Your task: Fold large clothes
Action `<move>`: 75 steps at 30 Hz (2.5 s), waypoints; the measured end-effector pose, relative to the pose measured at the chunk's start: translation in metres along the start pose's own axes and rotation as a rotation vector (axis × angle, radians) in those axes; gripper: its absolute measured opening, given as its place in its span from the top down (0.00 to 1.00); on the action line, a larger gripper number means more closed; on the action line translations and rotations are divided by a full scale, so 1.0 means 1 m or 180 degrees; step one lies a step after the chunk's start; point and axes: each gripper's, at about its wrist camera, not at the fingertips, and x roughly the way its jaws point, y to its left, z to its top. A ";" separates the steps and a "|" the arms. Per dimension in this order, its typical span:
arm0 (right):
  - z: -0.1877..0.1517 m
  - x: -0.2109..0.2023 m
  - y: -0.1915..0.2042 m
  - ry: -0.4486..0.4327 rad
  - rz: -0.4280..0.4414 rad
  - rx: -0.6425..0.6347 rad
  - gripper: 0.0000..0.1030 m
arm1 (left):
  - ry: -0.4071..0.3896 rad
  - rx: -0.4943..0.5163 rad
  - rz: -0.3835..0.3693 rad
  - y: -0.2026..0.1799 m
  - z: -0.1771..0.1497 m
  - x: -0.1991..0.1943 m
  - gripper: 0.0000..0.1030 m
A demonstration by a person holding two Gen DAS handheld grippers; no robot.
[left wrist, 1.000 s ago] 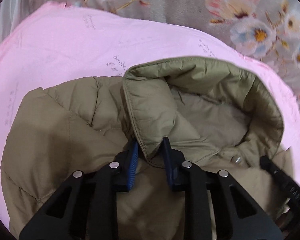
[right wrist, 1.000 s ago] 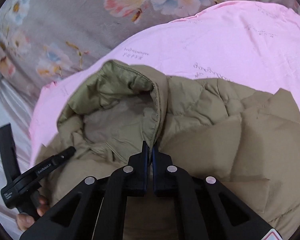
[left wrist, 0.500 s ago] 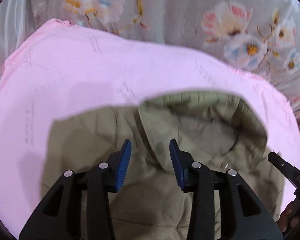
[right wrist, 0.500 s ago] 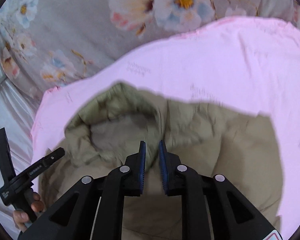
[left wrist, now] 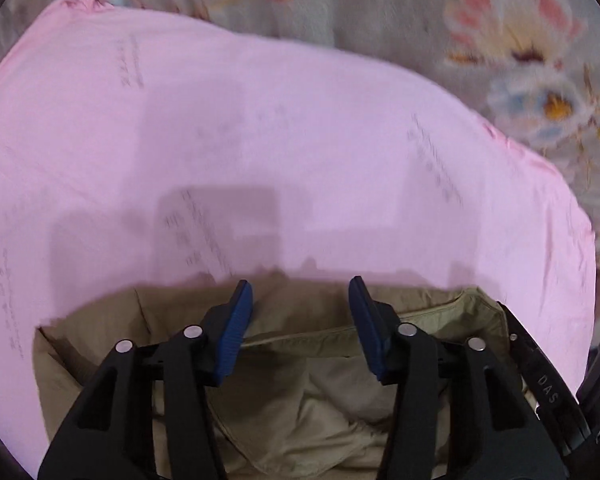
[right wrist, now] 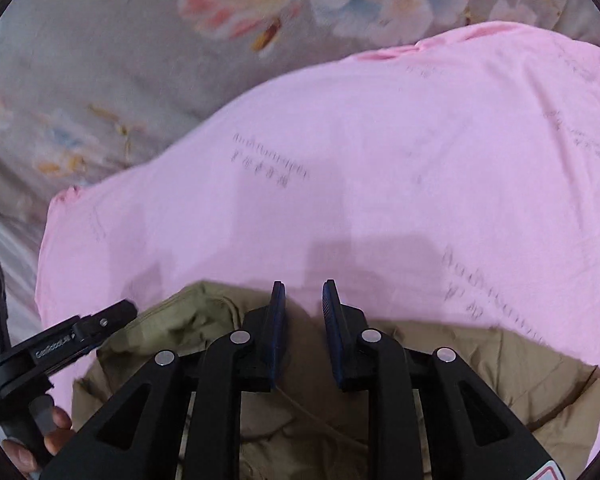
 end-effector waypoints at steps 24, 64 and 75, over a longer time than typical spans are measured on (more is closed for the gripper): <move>-0.064 0.009 -0.007 -0.0224 -0.0410 -0.0566 0.92 | -0.0916 0.0770 0.0620 -0.009 -0.077 0.009 0.52; -0.086 -0.014 -0.016 -0.0153 -0.0462 -0.0484 0.88 | -0.0962 0.0611 0.0961 0.004 -0.100 -0.004 0.21; -0.118 -0.107 -0.035 -0.0318 -0.0159 -0.0332 0.62 | -0.1140 0.0706 0.0820 0.017 -0.134 -0.050 0.16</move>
